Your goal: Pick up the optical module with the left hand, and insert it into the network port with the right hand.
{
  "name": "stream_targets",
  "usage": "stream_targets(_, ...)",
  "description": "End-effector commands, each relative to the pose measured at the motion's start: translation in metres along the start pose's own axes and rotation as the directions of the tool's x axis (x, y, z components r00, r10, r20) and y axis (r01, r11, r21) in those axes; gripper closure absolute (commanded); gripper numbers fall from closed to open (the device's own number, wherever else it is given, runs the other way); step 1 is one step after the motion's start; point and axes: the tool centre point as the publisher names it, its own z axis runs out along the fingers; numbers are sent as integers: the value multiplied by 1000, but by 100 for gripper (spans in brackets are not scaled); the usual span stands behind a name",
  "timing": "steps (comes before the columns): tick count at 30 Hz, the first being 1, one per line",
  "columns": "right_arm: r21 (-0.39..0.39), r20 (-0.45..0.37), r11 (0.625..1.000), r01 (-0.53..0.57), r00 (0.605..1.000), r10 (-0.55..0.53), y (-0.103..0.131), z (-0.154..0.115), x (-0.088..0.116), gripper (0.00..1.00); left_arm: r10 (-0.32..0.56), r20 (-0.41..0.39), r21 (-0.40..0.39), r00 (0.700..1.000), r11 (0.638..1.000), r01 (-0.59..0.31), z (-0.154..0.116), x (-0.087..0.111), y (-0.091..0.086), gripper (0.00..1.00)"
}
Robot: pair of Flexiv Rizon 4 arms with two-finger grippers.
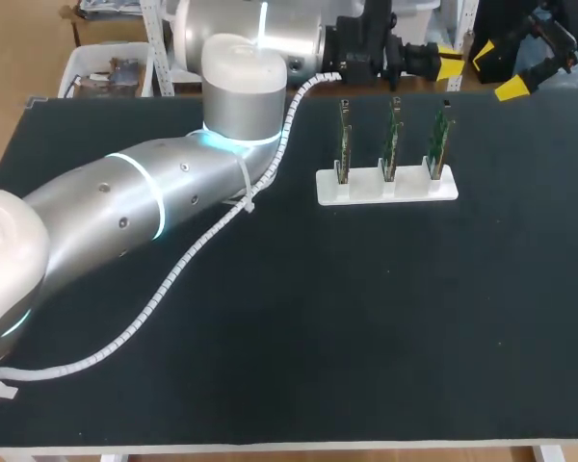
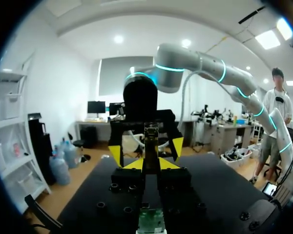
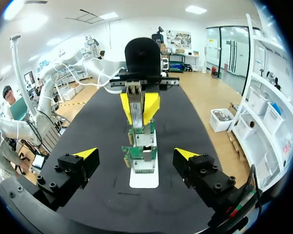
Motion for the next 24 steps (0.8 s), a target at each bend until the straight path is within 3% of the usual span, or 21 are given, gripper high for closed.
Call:
stream_targets(1,-214,6,977,2,1000,-1,-12,-4,-11,0,0,-1,-7,1000,1000,0,-1,0,-3,100)
stream_targets(13,-225,-16,973,44,999,-49,-20,1,-35,0,0,-1,-7,1000,1000,0,-1,0,-3,100)
stream_targets(24,-220,-16,974,61,998,-66,-29,-8,-41,0,0,-1,-7,1000,1000,0,-1,0,-3,100)
